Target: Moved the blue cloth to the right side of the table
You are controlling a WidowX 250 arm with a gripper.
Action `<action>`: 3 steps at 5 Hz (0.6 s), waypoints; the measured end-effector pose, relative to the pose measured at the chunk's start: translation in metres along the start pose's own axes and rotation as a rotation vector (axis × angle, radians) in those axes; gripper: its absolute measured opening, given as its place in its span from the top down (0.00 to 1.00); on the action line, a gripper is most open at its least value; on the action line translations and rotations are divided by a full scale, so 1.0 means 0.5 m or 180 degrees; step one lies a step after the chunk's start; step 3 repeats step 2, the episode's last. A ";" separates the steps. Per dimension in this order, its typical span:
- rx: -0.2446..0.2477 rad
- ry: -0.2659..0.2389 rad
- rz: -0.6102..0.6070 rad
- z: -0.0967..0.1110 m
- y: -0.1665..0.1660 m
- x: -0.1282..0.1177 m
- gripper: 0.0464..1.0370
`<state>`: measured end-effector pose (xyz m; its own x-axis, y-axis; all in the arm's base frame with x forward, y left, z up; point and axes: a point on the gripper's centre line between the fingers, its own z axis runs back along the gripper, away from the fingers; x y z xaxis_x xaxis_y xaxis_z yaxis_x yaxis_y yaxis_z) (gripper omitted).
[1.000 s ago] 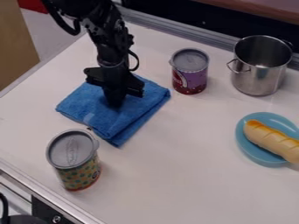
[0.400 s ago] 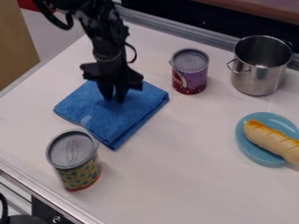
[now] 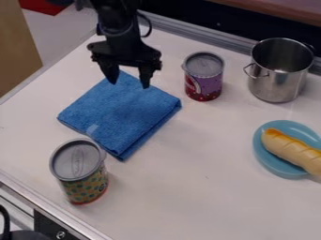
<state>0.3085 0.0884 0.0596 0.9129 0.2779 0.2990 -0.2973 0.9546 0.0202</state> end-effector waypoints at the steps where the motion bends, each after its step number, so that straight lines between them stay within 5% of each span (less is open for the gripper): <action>1: -0.0021 0.0101 -0.0070 0.003 -0.018 -0.010 0.04; 2: -0.0090 0.0260 -0.0467 0.011 -0.063 -0.038 0.04; 3: -0.0090 0.0260 -0.0467 0.011 -0.063 -0.038 0.04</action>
